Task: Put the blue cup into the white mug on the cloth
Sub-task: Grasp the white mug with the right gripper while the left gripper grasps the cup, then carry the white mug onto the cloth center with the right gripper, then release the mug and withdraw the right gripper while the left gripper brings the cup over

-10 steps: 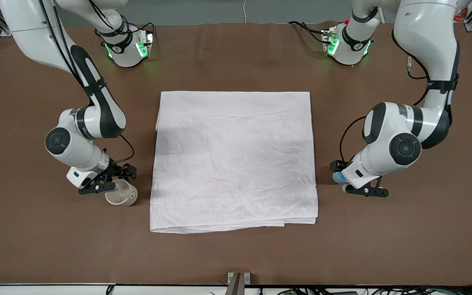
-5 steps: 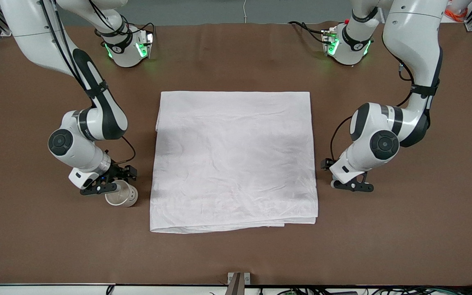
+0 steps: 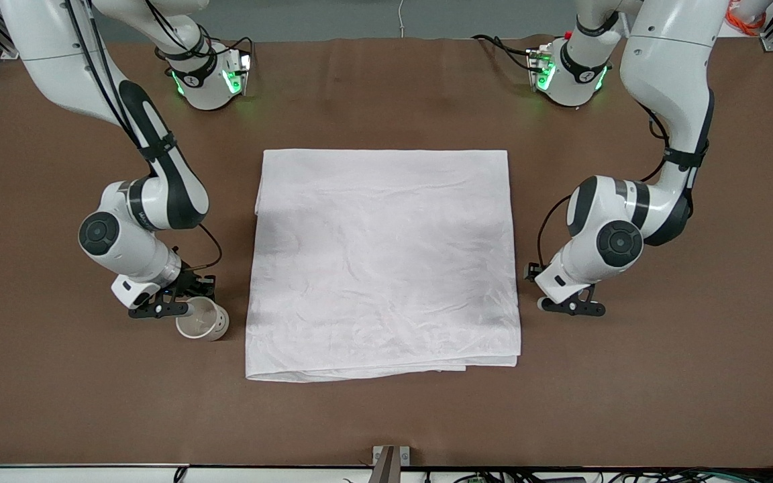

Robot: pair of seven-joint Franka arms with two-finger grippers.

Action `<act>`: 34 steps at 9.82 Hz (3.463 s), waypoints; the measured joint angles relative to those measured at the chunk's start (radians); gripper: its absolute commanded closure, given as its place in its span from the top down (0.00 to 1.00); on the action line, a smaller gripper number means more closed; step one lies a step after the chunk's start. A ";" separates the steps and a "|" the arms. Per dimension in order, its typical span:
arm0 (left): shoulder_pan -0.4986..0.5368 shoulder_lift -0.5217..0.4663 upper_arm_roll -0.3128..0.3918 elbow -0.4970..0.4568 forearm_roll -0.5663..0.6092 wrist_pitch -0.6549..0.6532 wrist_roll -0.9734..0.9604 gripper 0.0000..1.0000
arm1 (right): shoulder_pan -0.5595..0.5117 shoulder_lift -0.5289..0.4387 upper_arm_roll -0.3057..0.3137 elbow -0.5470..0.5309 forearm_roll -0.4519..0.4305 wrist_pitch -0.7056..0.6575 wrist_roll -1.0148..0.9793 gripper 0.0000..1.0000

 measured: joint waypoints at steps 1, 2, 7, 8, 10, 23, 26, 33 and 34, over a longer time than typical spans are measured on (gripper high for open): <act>0.002 0.005 0.000 0.000 0.000 0.001 0.000 0.46 | 0.000 0.000 0.000 0.000 0.000 0.000 0.002 0.00; 0.003 0.008 0.001 0.000 0.000 0.003 0.000 0.34 | 0.000 0.000 0.000 0.001 0.000 0.000 0.014 0.00; 0.006 0.015 0.004 0.001 0.000 0.007 0.000 0.00 | 0.182 -0.145 0.011 0.069 0.001 -0.194 0.435 0.00; 0.006 0.014 0.005 0.004 0.000 0.006 0.000 0.00 | 0.273 -0.187 0.015 0.076 0.002 -0.253 0.548 0.00; 0.006 0.003 0.004 0.018 0.000 0.013 0.000 0.00 | 0.468 -0.211 0.020 0.080 0.002 -0.265 0.741 0.00; -0.051 -0.089 -0.002 0.249 0.000 -0.233 0.000 0.00 | 0.718 0.072 0.006 0.224 -0.011 -0.197 0.900 1.00; -0.068 -0.092 -0.003 0.325 0.000 -0.285 0.000 0.00 | 0.705 -0.094 -0.012 0.262 -0.017 -0.448 0.900 1.00; -0.325 0.011 -0.079 0.438 -0.003 -0.309 -0.009 0.00 | 0.113 -0.493 -0.036 0.284 -0.027 -0.883 0.459 1.00; -0.352 0.027 -0.097 0.450 -0.003 -0.309 -0.008 0.00 | 0.047 -0.513 -0.036 0.294 -0.027 -0.922 0.372 1.00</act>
